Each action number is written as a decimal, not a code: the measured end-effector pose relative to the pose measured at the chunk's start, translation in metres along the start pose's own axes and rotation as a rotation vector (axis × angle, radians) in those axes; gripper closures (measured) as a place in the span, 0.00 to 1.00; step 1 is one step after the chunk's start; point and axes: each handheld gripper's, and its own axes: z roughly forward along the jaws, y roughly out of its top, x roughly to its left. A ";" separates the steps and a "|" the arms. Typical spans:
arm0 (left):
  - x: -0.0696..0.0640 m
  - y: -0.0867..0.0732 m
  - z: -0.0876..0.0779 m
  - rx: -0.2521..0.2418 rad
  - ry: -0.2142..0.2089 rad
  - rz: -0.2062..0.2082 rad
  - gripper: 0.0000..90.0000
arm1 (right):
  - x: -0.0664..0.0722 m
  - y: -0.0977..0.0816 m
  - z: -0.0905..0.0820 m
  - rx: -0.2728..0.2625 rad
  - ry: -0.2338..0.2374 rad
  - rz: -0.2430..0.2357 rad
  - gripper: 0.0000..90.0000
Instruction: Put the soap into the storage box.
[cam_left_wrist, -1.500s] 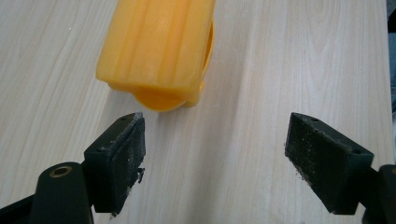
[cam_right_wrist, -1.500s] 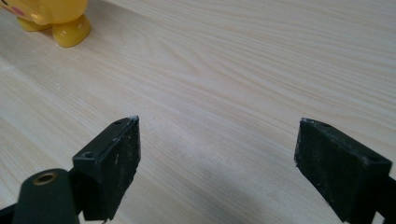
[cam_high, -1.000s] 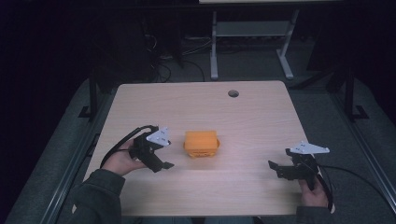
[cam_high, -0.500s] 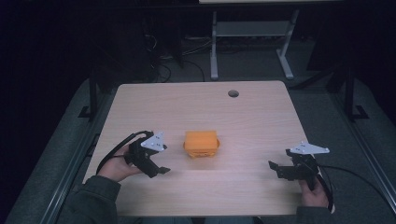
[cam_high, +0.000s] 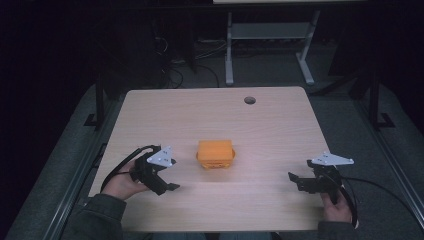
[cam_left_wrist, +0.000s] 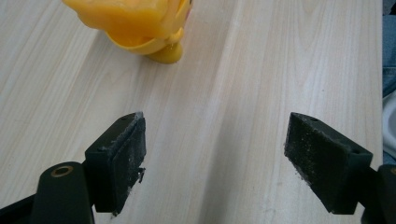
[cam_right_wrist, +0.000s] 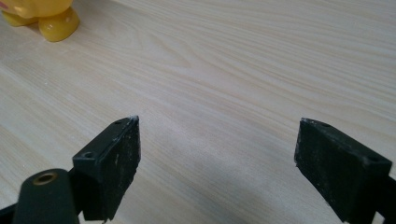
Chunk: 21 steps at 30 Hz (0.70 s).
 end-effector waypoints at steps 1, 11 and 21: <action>-0.001 -0.001 0.000 0.007 0.001 0.005 0.22 | 0.000 0.000 0.000 0.000 0.000 -0.001 0.15; -0.008 -0.010 0.004 -0.003 0.004 -0.015 0.22 | 0.000 0.000 0.000 0.003 -0.001 0.003 0.16; -0.012 -0.018 0.007 -0.013 0.011 -0.026 0.22 | 0.000 -0.001 0.000 -0.001 -0.005 0.002 0.15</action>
